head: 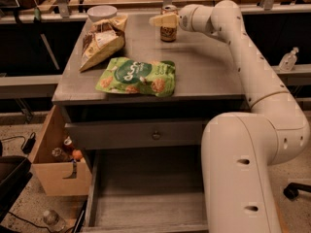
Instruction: Place orange can into middle drawer
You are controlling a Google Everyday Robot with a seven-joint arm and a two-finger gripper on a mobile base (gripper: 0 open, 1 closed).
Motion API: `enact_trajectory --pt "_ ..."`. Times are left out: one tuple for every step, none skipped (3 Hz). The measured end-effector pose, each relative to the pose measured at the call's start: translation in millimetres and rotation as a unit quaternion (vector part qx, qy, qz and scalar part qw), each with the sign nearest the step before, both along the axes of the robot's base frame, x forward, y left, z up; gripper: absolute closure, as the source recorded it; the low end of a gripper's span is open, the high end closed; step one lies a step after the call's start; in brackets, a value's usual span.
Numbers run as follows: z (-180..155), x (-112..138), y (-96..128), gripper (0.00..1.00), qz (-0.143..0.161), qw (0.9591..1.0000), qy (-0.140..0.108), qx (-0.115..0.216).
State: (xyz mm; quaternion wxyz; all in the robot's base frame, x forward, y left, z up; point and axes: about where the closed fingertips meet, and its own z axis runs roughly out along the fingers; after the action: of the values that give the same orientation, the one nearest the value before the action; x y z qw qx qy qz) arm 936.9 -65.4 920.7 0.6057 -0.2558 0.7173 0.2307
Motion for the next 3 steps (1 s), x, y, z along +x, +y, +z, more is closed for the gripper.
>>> enact_trajectory --pt "-12.7 11.1 -0.8 0.18 -0.017 0.9992 0.013 0.033" --pt "-13.9 11.7 2.6 0.43 -0.016 0.9992 0.013 0.034" --pt "-15.6 12.2 5.6 0.64 -0.014 0.9992 0.014 0.034"
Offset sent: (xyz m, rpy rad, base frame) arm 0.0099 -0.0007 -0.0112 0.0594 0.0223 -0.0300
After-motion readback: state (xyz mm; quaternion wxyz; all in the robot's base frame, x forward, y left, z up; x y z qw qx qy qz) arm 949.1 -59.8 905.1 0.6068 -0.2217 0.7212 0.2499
